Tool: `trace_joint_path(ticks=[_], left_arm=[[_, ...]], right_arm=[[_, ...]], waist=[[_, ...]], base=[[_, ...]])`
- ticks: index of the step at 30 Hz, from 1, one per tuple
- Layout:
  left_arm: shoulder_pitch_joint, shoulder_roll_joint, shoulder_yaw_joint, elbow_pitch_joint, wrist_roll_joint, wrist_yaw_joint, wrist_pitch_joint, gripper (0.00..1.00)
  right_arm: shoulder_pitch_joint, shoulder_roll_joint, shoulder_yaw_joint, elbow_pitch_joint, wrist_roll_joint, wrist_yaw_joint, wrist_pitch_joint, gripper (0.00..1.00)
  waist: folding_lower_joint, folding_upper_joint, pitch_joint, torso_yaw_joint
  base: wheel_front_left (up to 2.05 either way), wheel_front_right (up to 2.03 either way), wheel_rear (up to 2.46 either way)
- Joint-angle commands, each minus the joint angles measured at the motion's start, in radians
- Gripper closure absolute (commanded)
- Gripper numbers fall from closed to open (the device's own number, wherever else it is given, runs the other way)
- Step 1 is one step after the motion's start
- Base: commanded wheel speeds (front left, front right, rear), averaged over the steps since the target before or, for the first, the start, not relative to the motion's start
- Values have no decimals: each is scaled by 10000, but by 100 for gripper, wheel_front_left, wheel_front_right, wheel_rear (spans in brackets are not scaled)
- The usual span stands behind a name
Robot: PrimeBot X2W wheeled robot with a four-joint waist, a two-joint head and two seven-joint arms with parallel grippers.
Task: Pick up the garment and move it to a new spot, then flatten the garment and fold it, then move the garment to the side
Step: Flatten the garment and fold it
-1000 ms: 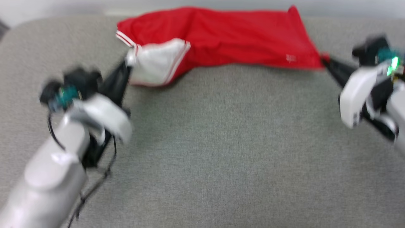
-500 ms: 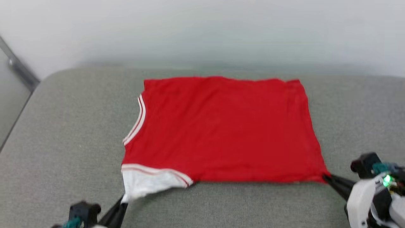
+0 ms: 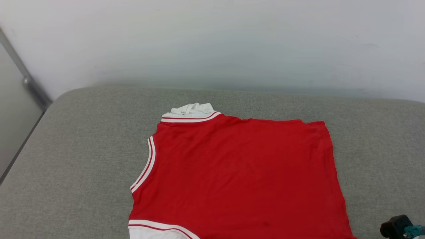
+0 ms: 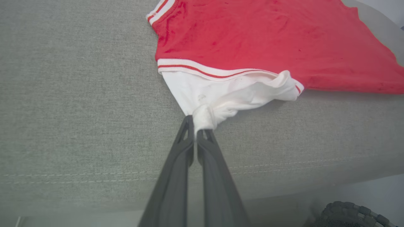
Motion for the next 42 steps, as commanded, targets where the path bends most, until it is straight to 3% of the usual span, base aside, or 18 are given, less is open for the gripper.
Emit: trace_joint_path(ticks=[1, 11, 19, 27, 42], left_arm=[[74, 86, 68, -18, 12, 69, -67, 100], [-2202, -76, -54, 481, 965, -570, 106, 100], [-5004, -510, 75, 1711, 1450, -1462, 350, 100], [-7050, -1038, 52, 3664, 1672, -2316, 277, 100], [-8105, -2313, -488, 7623, 1510, -3494, -123, 100]], right_arm=[[359, 63, -415, -268, -196, -7, 198, 100], [397, 745, -2634, -1456, -1259, -7, 1368, 100], [-698, 1105, -3414, -1837, -1594, -6, 2185, 100], [-2183, 1367, -3241, -1330, -1728, -7, 2537, 100], [-3889, 2079, -1595, 1029, -1699, -6, 1954, 100]], waist=[[3, -1, 38, -24], [3, -1, 456, -24], [3, -1, 1379, -119], [3, -1, 2489, -255], [3, -1, 3379, -352]], base=[[0, 0, 0], [0, 0, 0], [0, 0, 0], [0, 0, 0], [0, 0, 0]])
